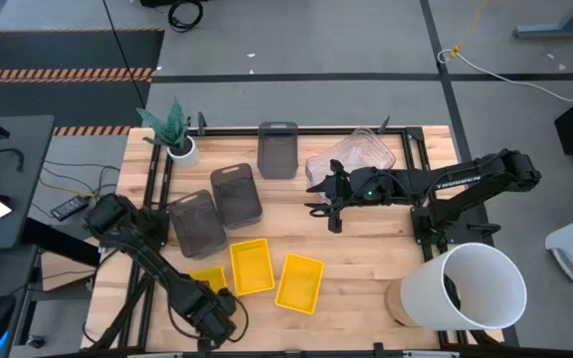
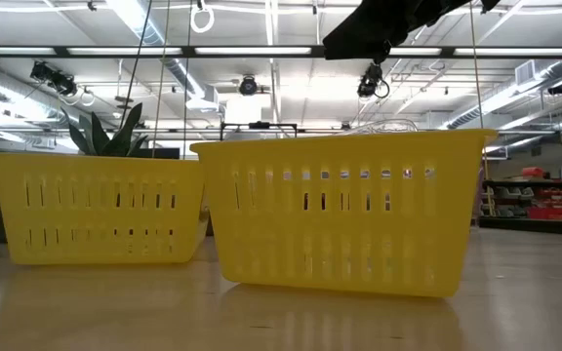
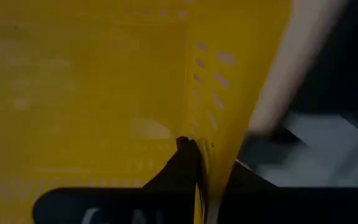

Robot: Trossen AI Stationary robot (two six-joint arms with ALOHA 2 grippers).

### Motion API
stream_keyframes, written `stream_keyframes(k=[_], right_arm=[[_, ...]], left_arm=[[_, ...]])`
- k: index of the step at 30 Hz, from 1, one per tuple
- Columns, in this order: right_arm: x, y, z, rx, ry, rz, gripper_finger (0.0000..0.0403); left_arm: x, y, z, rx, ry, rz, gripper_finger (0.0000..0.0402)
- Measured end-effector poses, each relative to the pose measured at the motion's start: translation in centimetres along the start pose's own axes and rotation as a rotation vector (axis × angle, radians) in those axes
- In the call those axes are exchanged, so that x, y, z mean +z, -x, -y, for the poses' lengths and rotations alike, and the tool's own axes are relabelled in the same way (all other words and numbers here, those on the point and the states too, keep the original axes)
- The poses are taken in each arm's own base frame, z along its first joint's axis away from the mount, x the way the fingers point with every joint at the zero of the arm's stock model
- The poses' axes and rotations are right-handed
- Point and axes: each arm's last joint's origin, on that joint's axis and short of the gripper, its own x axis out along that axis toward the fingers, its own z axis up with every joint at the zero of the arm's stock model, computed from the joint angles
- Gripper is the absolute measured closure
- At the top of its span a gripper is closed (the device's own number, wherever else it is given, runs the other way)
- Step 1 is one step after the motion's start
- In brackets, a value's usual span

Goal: Stack baskets by color
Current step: Stack the left yellow bin on top of the middle yellow bin

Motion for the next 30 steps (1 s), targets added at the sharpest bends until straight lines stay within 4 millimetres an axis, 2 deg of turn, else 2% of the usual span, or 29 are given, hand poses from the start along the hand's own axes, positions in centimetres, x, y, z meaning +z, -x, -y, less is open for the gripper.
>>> stream_keyframes(k=[5,9,14,20,30], right_arm=[[0.0,0.0,0.0,0.0,0.0,0.0,0.0226],[0.0,0.0,0.0,0.0,0.0,0.0,0.0226],[0.0,0.0,0.0,0.0,0.0,0.001,0.0226],[0.0,0.0,0.0,0.0,0.0,0.001,0.0226],[0.1,0.0,0.0,-0.016,-0.002,0.007,0.0226]], left_arm=[[-0.9,3.9,1.7,-0.089,-0.042,0.031,0.0395],[-1.7,7.2,2.1,-0.077,-0.036,0.107,0.0395],[-2.4,9.7,1.7,-0.011,-0.025,0.153,0.0396],[-2.7,11.0,0.8,0.131,-0.054,0.2,0.0396],[0.4,11.9,-0.7,0.235,-0.023,0.423,0.0396]])
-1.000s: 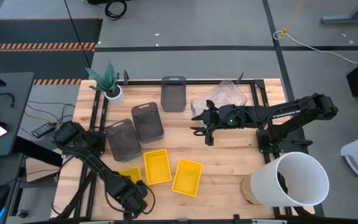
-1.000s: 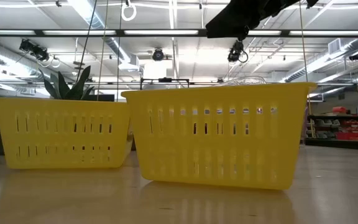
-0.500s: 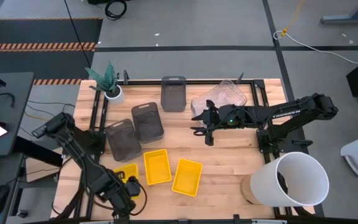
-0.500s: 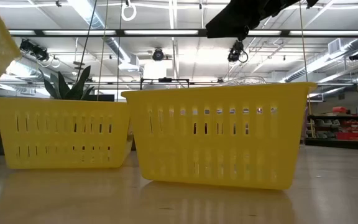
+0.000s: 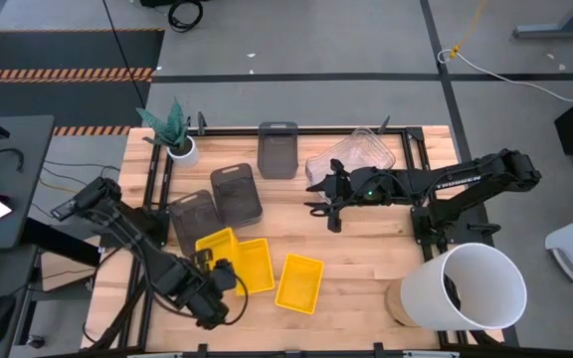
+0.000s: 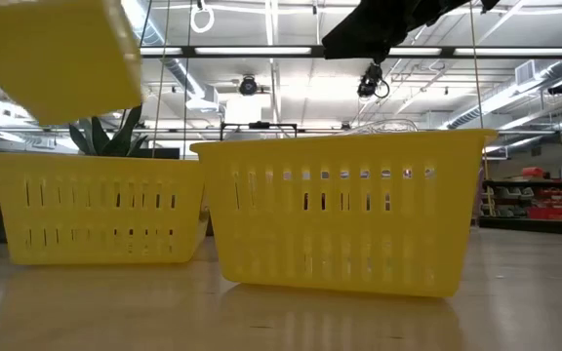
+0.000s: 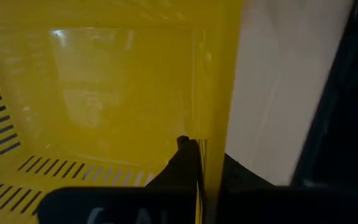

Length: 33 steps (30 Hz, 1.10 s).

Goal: Stack baskets by color
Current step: Stack the left yellow bin on top of the middle yellow bin

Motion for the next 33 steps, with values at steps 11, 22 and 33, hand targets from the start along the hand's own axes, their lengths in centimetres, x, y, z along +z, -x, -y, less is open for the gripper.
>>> stream_keyframes(k=[11,22,33], right_arm=[[0.0,0.0,0.0,0.0,-0.007,0.0,0.0226],[0.0,0.0,0.0,0.008,-0.007,-0.001,0.0226],[-0.1,0.0,-0.1,0.02,-0.01,-0.005,0.0226]], left_arm=[[3.2,-3.3,0.2,0.012,0.061,0.08,0.0395],[5.4,-7.0,0.2,-0.063,0.071,-0.021,0.0395],[4.7,-9.9,0.9,-0.07,-0.009,-0.162,0.0381]])
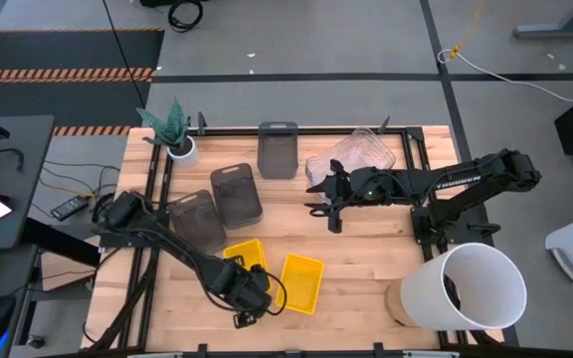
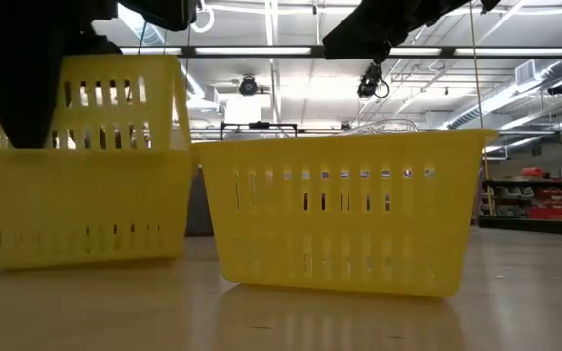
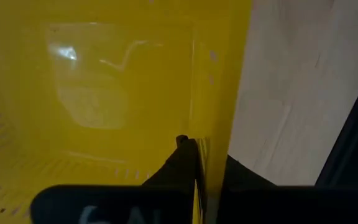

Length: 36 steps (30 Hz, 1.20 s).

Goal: Stack baskets by color
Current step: Stack the left yellow bin on top of the middle yellow bin, then stack the right yellow bin on top of the left yellow bins

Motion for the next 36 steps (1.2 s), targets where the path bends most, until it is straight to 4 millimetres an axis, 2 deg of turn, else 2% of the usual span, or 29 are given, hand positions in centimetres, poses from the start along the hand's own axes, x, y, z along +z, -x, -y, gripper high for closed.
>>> stream_keyframes(k=[10,16,25,29,36], right_arm=[[0.0,0.0,0.0,0.016,-0.003,-0.002,0.0226],[0.0,0.0,-0.1,0.017,-0.006,-0.003,0.0226],[-0.1,0.0,0.0,0.01,0.002,-0.01,0.0226],[-0.3,0.6,0.0,-0.043,-0.006,-0.041,0.0226],[0.1,2.8,-0.4,-0.075,-0.017,-0.044,0.0226]], left_arm=[[0.1,-0.1,-0.1,-0.023,0.037,-0.029,0.0249],[0.3,0.3,0.0,-0.026,0.024,-0.021,0.0201],[2.3,2.5,1.4,0.006,-0.173,0.256,0.0205],[3.2,2.6,2.3,-0.004,-0.248,0.392,0.0211],[4.5,2.0,3.3,-0.059,-0.288,0.513,0.0214]])
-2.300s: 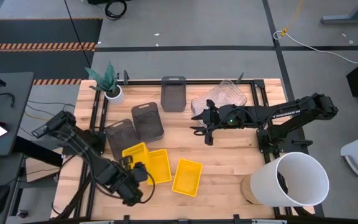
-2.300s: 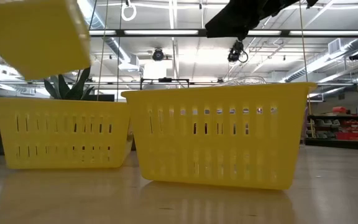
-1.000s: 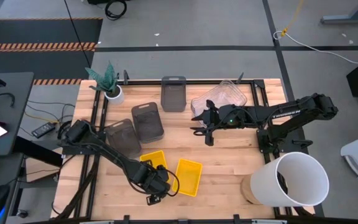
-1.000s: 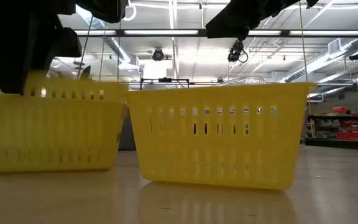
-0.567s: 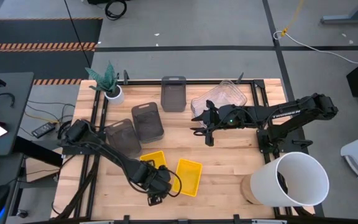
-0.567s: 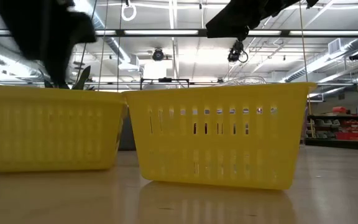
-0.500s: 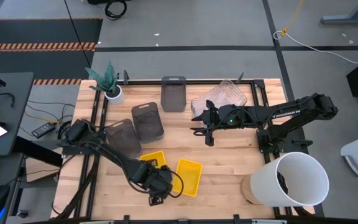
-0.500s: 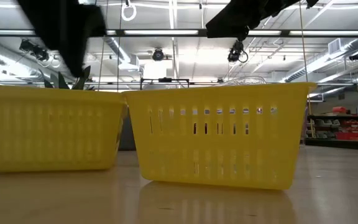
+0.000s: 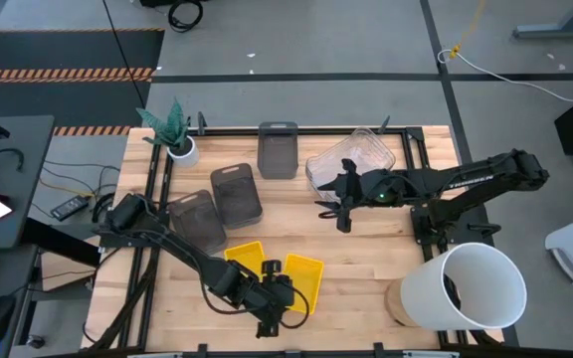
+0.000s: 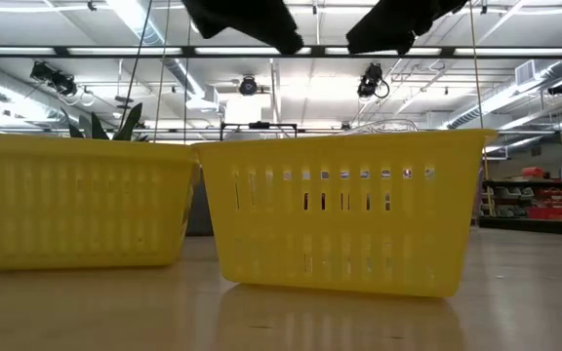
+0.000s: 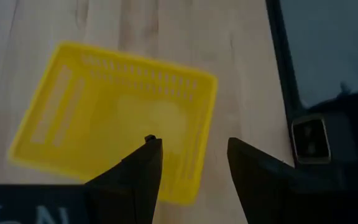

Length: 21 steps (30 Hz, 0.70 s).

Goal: Stack baskets by color
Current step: Stack the right yellow bin on top of the left yellow bins

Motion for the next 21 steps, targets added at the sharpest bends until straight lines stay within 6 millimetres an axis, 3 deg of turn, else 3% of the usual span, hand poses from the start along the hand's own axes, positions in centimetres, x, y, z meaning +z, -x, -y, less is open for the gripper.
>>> stream_keyframes(k=[7,11,21], right_arm=[[-0.1,1.5,-0.8,-0.039,0.025,-0.006,0.0226],[-0.3,2.2,-1.1,-0.076,0.034,-0.026,0.0226],[-0.3,2.6,-1.7,-0.069,0.039,-0.014,0.0226]], left_arm=[[0.5,-2.2,0.6,-0.034,-0.093,0.096,0.0214],[-0.5,-3.9,0.7,-0.06,-0.108,0.033,0.0216],[-1.6,-6.2,0.6,-0.09,-0.147,-0.026,0.0239]])
